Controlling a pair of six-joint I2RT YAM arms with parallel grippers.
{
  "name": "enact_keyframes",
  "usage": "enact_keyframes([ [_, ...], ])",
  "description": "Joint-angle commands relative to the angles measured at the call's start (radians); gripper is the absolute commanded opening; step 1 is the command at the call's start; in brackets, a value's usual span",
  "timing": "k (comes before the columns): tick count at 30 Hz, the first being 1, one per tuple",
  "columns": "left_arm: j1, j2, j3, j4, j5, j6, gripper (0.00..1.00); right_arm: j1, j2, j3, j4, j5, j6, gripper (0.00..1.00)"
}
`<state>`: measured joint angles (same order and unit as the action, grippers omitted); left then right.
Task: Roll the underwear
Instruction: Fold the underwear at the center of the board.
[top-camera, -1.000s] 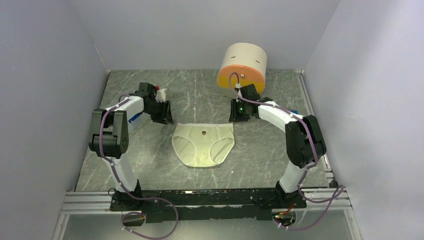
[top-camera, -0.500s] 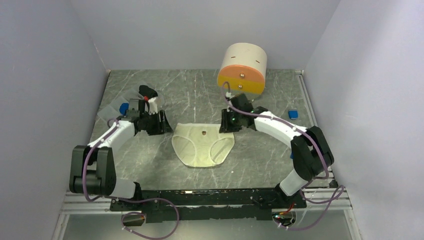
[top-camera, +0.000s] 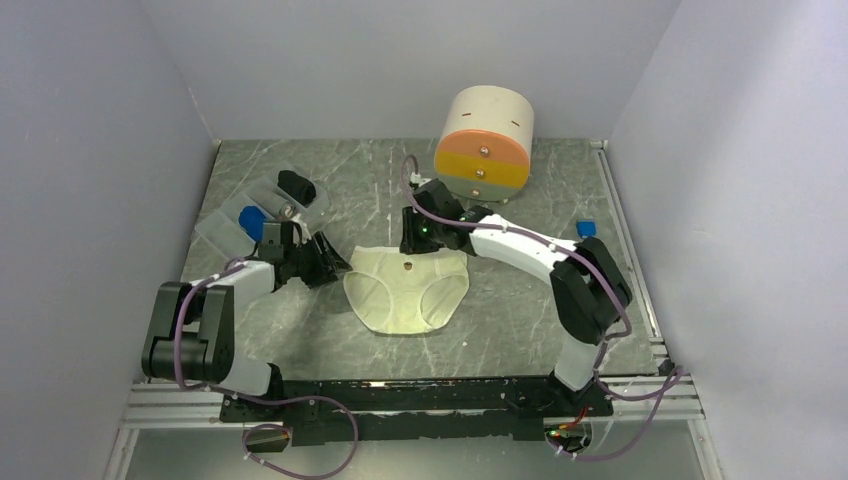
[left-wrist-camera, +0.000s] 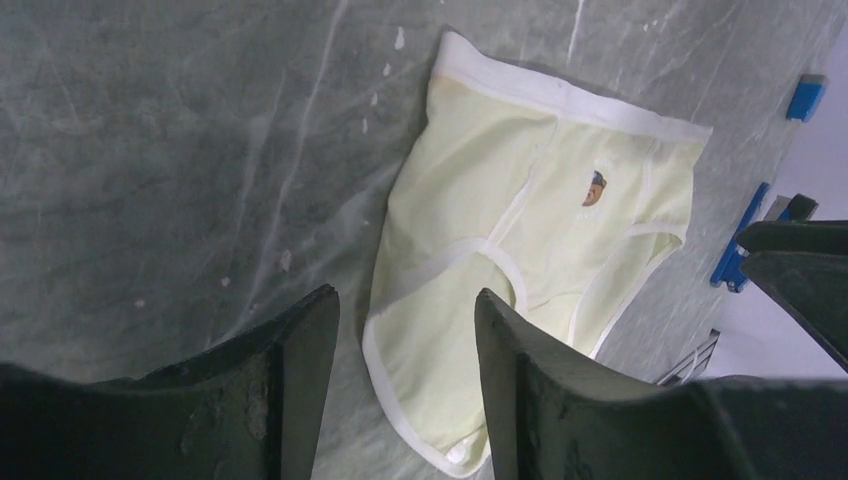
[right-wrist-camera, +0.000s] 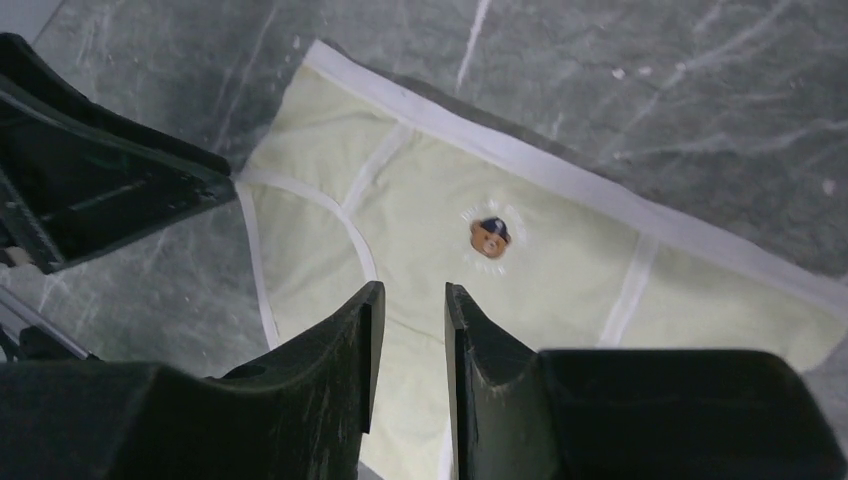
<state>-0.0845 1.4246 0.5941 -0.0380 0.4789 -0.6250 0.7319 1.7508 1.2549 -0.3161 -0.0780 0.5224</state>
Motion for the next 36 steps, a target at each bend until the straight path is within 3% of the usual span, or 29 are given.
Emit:
enact_keyframes([
  [1,0.000,0.062,-0.004,0.106,-0.010,-0.047,0.56,0.029,0.077,0.113,0.009,0.014,0.020,0.32],
  [9,0.000,0.125,-0.009,0.127,-0.050,-0.012,0.50,0.082,0.265,0.335,-0.070,0.042,0.019,0.32],
  [16,0.000,0.151,-0.009,0.091,-0.066,0.053,0.35,0.122,0.407,0.517,-0.130,0.054,0.028,0.32],
  [23,0.000,0.152,-0.007,0.057,-0.042,0.109,0.41,0.157,0.546,0.680,-0.205,0.075,0.063,0.34],
  [30,0.000,0.155,0.012,-0.017,-0.071,0.173,0.39,0.193,0.663,0.846,-0.301,0.173,0.042,0.34],
  [36,0.000,0.161,-0.010,0.018,-0.041,0.166,0.39,0.214,0.697,0.902,-0.371,0.285,0.019,0.34],
])
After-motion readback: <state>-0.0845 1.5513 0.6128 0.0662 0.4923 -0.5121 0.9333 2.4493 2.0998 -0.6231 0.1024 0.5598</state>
